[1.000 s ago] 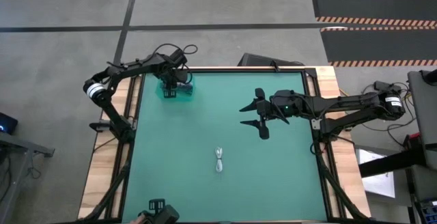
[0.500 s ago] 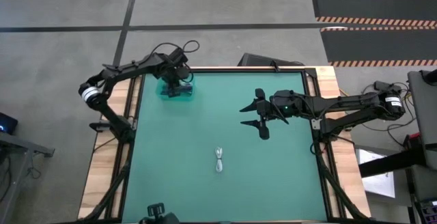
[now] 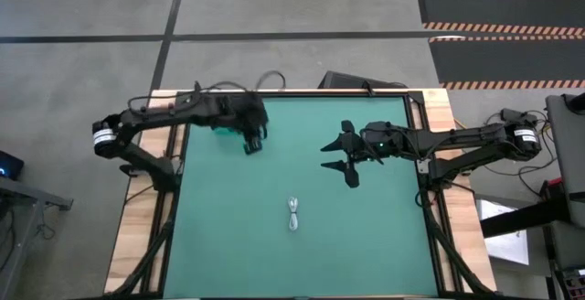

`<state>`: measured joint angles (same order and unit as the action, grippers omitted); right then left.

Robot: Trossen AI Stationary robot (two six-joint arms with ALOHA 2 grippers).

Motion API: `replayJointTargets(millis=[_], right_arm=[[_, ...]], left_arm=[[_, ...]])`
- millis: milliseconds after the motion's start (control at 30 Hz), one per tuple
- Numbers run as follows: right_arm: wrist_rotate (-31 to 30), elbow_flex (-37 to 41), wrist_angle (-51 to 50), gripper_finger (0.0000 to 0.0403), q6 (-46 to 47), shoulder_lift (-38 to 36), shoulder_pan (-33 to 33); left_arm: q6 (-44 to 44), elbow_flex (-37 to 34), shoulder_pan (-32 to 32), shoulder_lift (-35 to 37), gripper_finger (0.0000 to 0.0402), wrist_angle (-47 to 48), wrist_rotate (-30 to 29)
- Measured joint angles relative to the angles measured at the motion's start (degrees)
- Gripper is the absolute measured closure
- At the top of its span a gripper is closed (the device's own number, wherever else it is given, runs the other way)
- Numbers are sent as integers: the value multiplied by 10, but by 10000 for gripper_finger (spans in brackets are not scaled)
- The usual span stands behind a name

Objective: Pick and place USB-C Cables
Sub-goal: Put the white USB cable into the blue bin

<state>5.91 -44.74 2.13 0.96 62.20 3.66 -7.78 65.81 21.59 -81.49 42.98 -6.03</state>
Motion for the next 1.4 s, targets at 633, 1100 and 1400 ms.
replayJointTargets(millis=[633, 1100, 1400], right_arm=[[1, -23, 21, 194, 255, 168, -56], [-1, -173, -163, 194, 417, 279, -122], [-84, -320, -365, 194, 473, 375, -168]], left_arm=[[0, -82, -249, 2, 330, -229, -2], [26, -100, -292, 55, 330, -234, -5], [91, -171, -341, 130, 330, -313, -9]])
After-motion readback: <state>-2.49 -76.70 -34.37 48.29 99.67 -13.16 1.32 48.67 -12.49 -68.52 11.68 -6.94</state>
